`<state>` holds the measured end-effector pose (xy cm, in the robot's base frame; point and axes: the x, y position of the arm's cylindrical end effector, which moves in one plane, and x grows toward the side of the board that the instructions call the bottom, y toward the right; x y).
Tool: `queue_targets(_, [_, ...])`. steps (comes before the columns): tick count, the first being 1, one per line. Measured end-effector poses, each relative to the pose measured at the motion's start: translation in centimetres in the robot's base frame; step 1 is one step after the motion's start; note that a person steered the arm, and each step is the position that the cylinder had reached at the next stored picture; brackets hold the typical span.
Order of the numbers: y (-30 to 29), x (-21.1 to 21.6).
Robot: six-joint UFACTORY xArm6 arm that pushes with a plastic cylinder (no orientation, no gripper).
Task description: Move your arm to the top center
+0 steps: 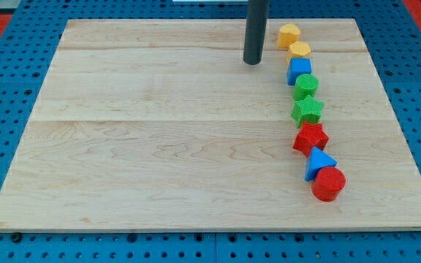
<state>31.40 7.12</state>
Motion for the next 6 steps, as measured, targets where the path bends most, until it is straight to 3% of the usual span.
queue_targets(3, [-1.8, 4.8])
queue_targets(5, [-5.1, -5.7])
queue_targets(6, [-5.1, -9.0])
